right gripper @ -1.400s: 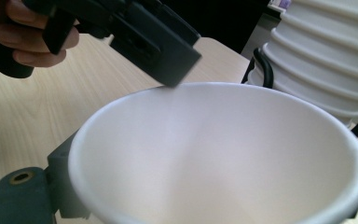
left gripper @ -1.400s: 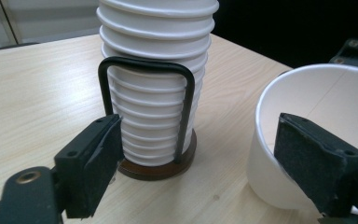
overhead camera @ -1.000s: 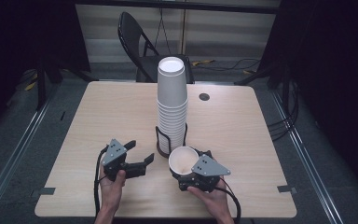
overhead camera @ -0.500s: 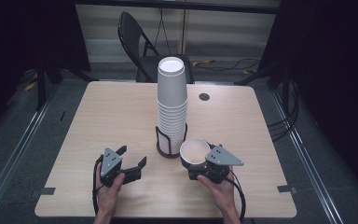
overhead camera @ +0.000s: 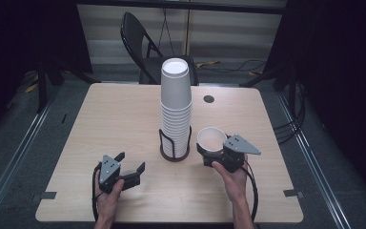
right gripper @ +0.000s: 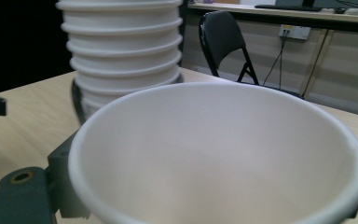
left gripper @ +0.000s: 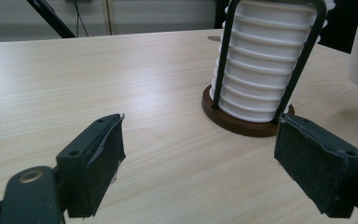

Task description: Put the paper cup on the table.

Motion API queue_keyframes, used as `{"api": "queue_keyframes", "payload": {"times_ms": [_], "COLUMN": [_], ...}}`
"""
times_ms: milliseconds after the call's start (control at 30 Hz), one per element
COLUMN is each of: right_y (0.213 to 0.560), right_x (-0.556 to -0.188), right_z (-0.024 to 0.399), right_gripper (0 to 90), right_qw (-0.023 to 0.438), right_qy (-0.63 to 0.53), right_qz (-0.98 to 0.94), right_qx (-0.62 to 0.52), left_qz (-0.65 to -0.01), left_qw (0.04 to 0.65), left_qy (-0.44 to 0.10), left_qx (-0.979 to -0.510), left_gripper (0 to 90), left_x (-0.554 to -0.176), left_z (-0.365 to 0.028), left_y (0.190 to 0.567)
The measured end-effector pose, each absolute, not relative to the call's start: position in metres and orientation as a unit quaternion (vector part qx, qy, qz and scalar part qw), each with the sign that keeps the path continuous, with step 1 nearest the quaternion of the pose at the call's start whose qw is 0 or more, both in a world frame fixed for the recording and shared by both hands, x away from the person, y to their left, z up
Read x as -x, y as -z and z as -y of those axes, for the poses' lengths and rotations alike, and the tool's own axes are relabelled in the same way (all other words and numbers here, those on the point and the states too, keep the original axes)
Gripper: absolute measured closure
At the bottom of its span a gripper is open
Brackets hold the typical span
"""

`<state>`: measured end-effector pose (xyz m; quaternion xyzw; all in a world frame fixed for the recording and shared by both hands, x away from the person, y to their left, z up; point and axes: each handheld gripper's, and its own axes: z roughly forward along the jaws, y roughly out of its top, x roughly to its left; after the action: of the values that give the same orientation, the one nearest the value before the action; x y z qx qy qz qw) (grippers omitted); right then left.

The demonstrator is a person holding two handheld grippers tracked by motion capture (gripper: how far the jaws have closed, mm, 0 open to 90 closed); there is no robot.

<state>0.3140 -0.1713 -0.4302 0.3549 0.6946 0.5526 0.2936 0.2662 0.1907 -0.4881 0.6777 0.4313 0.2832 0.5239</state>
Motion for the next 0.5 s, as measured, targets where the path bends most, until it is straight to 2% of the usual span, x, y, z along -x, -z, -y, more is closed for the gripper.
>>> {"api": "queue_keyframes", "payload": {"times_ms": [500], "right_y": [0.419], "right_x": [-0.353], "right_z": [0.190], "right_gripper": [12.8], "right_qw": [0.308], "right_qy": [-0.557], "right_qz": [-0.661], "right_qx": [-0.396], "left_qz": [-0.441], "left_qw": [0.523], "left_qy": [-0.304], "left_qx": [-0.663], "left_gripper": [15.6], "left_x": [-0.266], "left_z": [-0.196], "left_y": [0.495]}}
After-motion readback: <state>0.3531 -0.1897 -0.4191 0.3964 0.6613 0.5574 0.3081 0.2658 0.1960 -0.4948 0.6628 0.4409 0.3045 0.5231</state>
